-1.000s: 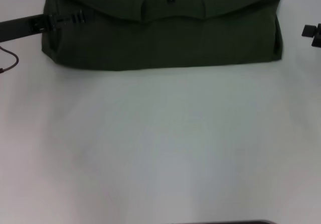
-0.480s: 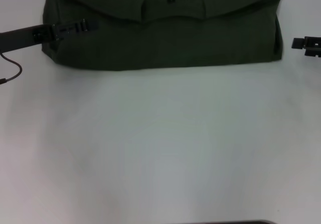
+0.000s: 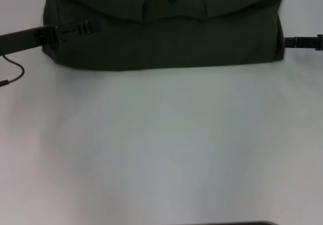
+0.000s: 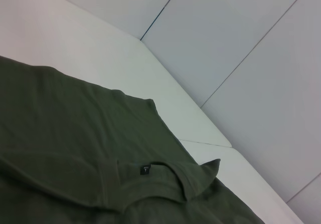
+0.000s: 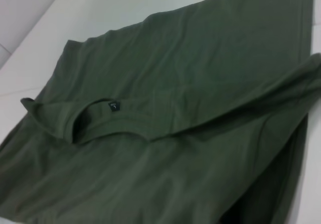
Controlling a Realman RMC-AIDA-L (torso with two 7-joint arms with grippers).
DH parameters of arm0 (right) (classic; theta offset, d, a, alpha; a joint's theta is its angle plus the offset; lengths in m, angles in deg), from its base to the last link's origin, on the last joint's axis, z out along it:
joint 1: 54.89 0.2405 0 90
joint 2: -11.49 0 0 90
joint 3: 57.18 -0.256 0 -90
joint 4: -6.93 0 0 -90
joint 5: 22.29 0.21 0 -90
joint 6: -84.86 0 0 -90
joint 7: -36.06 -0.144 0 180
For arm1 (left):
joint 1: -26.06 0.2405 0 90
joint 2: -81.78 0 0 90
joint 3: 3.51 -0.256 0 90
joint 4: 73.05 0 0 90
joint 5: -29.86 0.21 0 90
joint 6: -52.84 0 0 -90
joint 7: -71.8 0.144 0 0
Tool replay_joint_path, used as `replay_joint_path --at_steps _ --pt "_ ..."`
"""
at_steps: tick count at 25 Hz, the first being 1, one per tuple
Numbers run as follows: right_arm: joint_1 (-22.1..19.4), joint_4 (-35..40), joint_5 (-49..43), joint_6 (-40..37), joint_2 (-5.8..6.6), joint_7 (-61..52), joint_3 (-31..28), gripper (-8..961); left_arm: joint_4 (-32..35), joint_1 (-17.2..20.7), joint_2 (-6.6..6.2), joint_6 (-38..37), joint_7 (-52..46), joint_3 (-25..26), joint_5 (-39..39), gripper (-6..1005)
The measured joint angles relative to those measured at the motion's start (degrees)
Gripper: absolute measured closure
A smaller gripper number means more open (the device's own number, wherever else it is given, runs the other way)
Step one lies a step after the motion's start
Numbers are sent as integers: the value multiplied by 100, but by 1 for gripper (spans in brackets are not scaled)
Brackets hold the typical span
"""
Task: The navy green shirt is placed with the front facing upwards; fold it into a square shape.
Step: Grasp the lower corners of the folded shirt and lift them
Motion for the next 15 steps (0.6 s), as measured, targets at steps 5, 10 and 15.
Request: replay_joint_path --at_steps 5,10,15 --pt "-33 67 0 -103 95 289 173 307 -8 5 15 6 73 0 0 90" --pt "-13 302 -155 -123 78 441 397 359 -8 30 25 6 97 15 1 91" --pt "95 705 -713 -88 -68 426 550 389 -5 33 30 6 117 21 1 92"
